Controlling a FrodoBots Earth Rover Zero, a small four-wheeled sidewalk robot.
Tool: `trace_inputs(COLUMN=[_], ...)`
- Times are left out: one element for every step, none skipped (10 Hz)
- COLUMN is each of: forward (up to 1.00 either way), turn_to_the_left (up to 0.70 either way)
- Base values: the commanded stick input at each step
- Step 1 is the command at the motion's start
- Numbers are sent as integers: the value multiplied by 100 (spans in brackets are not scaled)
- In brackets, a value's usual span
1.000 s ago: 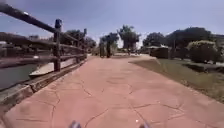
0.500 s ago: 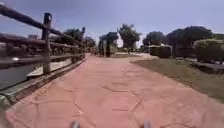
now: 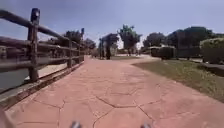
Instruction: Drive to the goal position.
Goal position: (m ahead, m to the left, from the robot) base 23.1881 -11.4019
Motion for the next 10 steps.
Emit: trace_inputs(forward=[85, 85, 85, 85, 85, 85, 85, 85, 85, 85], turn_to_the_left=[-2, -33, -34, -34, -2, 0, 0, 0, 0, 0])
